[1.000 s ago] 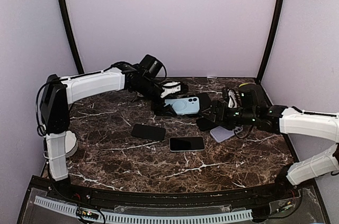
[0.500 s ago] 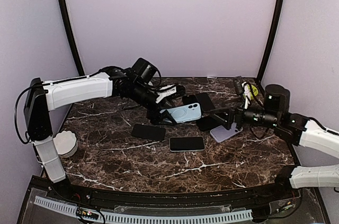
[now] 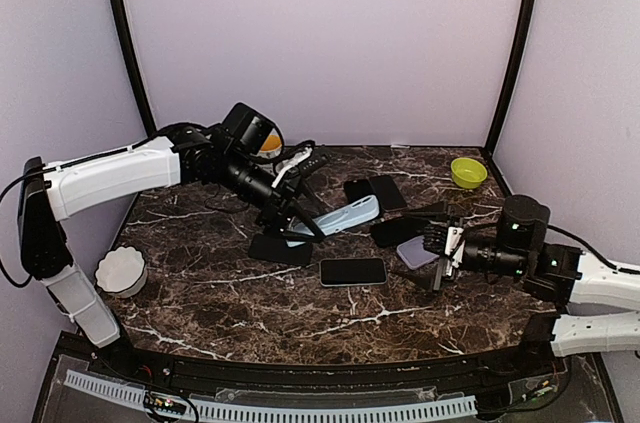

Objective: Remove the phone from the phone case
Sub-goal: Pass from the left arm to the right

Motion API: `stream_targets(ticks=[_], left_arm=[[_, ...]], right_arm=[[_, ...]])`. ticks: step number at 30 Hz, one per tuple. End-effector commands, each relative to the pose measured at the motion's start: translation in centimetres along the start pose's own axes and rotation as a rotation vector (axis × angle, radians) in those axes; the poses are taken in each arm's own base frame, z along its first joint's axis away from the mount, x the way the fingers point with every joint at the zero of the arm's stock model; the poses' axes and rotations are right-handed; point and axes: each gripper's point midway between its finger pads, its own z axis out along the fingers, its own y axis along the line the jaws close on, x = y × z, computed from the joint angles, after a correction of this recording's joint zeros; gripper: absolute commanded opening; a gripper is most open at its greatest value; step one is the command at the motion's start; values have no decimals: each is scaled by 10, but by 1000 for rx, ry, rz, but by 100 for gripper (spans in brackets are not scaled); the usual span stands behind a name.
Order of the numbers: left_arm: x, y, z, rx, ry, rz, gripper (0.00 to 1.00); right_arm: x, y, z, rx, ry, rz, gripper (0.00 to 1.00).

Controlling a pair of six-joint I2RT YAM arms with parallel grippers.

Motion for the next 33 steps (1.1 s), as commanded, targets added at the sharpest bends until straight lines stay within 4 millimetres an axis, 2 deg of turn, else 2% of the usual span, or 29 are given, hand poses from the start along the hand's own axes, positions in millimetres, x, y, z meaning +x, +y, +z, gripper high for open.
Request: stream_targets(ticks=[1,11,17,22,27,30,33], left_arm=[[-12,-46,-16,177,-68,-44,46],[13,-58,-10,218,-13,-76,43],[16,-65,-4,256,10,-78,43],[14,-70,-2,278,13,-62,43],[15,-74,-1,292,26,-56,42],[17,-76,0,297,34,-54,42],[19,-76,0,299,38,-56,42]], right_arm=[[-21,-13,9,56,15,-260,98],[-38,-5,13,8,-22,-306,99],[-58,11,20,-98,-88,-313,97],[-54,20,31,-152,-81,-318,92],[-50,28,41,-202,-68,-312,81],[-53,28,45,-200,-82,-302,68],[-58,27,47,-191,-107,-299,50]])
